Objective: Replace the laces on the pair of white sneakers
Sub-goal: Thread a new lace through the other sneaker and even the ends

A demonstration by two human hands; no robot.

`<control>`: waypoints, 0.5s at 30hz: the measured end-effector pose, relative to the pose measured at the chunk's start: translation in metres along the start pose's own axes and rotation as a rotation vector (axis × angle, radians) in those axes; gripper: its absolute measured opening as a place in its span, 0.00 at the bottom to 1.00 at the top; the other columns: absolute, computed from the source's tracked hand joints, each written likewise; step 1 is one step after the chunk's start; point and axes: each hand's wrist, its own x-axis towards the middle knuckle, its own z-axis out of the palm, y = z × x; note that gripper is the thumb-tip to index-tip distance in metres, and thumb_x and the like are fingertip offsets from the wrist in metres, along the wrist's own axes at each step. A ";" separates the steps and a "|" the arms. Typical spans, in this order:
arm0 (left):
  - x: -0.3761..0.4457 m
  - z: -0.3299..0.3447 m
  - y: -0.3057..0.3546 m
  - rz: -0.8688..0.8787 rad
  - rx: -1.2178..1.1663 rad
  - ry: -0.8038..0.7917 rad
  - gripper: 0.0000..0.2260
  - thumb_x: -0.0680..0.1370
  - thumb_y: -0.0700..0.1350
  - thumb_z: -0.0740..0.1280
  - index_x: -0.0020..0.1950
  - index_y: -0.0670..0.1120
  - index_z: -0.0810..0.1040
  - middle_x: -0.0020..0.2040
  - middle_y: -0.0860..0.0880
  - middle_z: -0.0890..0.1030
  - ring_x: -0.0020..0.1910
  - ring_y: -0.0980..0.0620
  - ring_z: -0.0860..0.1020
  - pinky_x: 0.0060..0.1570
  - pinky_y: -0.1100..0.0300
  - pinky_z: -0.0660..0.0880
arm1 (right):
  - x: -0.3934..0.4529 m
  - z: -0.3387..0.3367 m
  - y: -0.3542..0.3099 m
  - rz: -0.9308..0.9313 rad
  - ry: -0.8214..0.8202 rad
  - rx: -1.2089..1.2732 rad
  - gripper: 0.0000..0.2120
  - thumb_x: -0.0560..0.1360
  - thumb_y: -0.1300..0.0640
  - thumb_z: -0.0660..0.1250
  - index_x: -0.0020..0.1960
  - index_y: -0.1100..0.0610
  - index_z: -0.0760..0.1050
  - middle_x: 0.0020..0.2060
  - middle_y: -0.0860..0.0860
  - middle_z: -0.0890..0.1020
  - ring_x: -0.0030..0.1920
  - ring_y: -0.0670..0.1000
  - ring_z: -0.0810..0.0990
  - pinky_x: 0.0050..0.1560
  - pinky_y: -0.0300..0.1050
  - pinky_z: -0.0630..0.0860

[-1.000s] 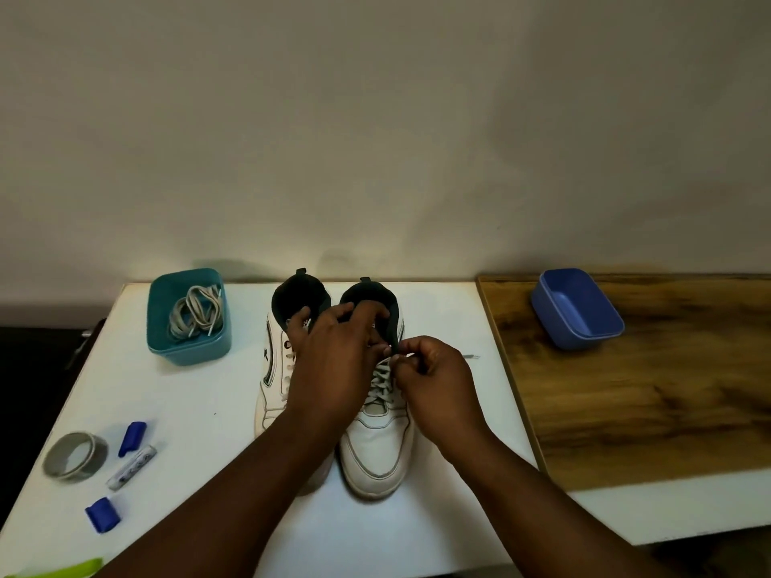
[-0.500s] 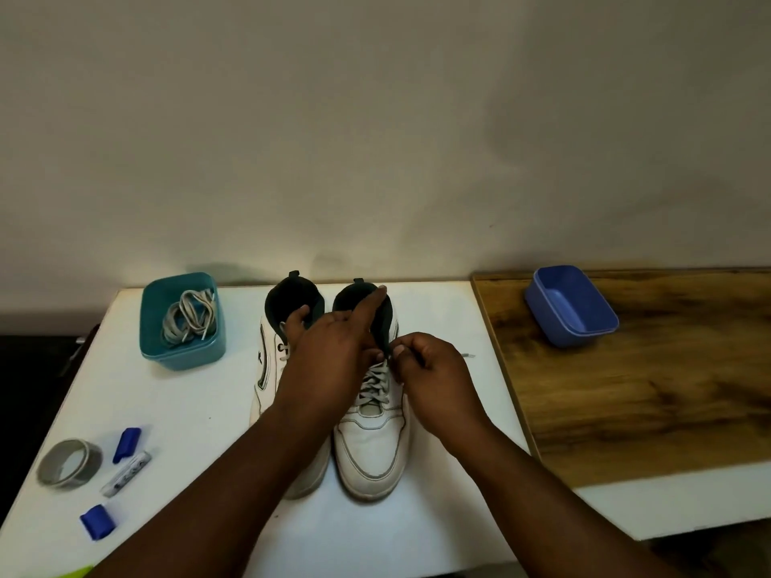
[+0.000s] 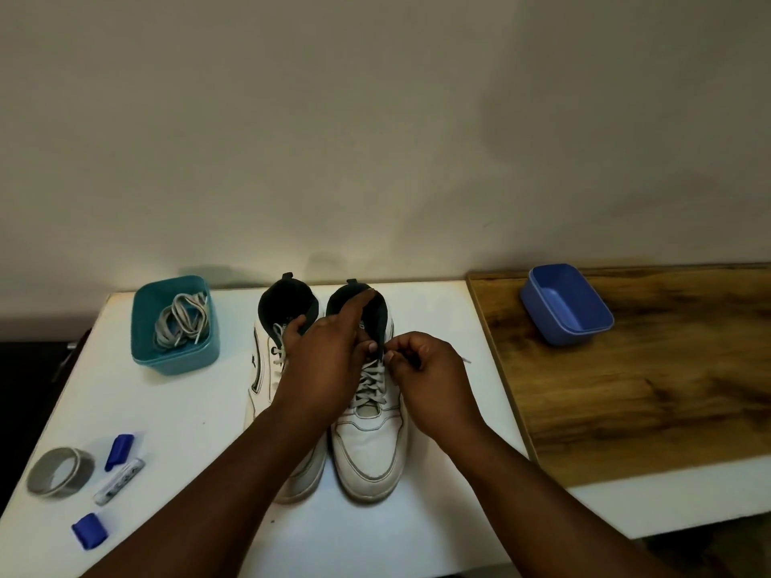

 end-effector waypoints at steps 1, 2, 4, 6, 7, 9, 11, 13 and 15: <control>0.000 0.001 0.001 -0.015 0.009 0.012 0.28 0.82 0.46 0.66 0.80 0.57 0.61 0.43 0.60 0.81 0.58 0.56 0.78 0.75 0.44 0.53 | 0.000 0.000 0.000 0.000 0.003 0.003 0.06 0.79 0.58 0.70 0.48 0.49 0.83 0.42 0.44 0.85 0.45 0.42 0.83 0.51 0.45 0.81; -0.001 0.003 0.002 -0.030 0.017 0.026 0.27 0.82 0.45 0.66 0.79 0.56 0.62 0.44 0.59 0.82 0.58 0.56 0.78 0.75 0.42 0.54 | 0.000 0.001 0.000 0.000 0.004 0.005 0.05 0.79 0.58 0.70 0.48 0.49 0.83 0.41 0.44 0.85 0.45 0.42 0.83 0.51 0.45 0.81; -0.001 0.005 0.004 -0.065 0.011 0.040 0.27 0.81 0.43 0.66 0.78 0.54 0.63 0.44 0.58 0.83 0.59 0.55 0.79 0.75 0.41 0.54 | 0.000 0.002 0.000 0.001 0.005 0.008 0.05 0.79 0.58 0.70 0.48 0.50 0.84 0.41 0.43 0.85 0.45 0.42 0.83 0.51 0.45 0.81; 0.000 0.006 0.004 -0.082 -0.027 0.050 0.25 0.80 0.42 0.66 0.77 0.53 0.65 0.43 0.59 0.83 0.59 0.55 0.79 0.75 0.42 0.54 | 0.000 0.002 0.001 0.001 0.009 0.002 0.05 0.79 0.58 0.70 0.47 0.50 0.84 0.41 0.43 0.85 0.45 0.42 0.83 0.51 0.44 0.80; 0.000 0.006 0.004 -0.080 -0.038 0.055 0.25 0.80 0.42 0.66 0.76 0.53 0.66 0.42 0.60 0.83 0.59 0.56 0.79 0.74 0.43 0.54 | -0.001 0.002 0.001 0.000 0.011 0.002 0.05 0.78 0.58 0.70 0.47 0.50 0.84 0.41 0.43 0.85 0.45 0.42 0.83 0.50 0.43 0.80; 0.001 0.007 0.003 -0.071 -0.024 0.056 0.25 0.80 0.43 0.67 0.76 0.54 0.66 0.42 0.60 0.83 0.60 0.56 0.78 0.74 0.43 0.54 | 0.000 0.001 0.002 0.002 0.016 0.007 0.05 0.78 0.59 0.70 0.46 0.50 0.84 0.41 0.44 0.85 0.44 0.42 0.83 0.49 0.41 0.79; 0.001 0.009 0.000 -0.070 0.002 0.050 0.26 0.80 0.45 0.68 0.77 0.55 0.65 0.43 0.60 0.83 0.61 0.56 0.78 0.74 0.43 0.53 | 0.000 0.001 0.002 0.000 0.020 0.008 0.05 0.78 0.58 0.70 0.46 0.50 0.84 0.40 0.44 0.85 0.44 0.42 0.83 0.47 0.38 0.78; 0.001 0.009 -0.001 -0.069 0.005 0.055 0.26 0.80 0.46 0.68 0.76 0.55 0.65 0.44 0.60 0.83 0.61 0.56 0.78 0.74 0.43 0.53 | -0.001 0.002 0.001 -0.010 0.028 0.002 0.05 0.79 0.58 0.70 0.46 0.50 0.84 0.40 0.44 0.85 0.44 0.41 0.83 0.47 0.37 0.78; -0.001 0.009 0.001 -0.067 0.007 0.076 0.24 0.80 0.46 0.67 0.75 0.55 0.67 0.43 0.60 0.83 0.61 0.55 0.78 0.75 0.41 0.53 | -0.001 0.003 0.000 -0.018 0.039 -0.005 0.05 0.79 0.58 0.70 0.47 0.51 0.84 0.41 0.43 0.85 0.45 0.41 0.83 0.48 0.37 0.78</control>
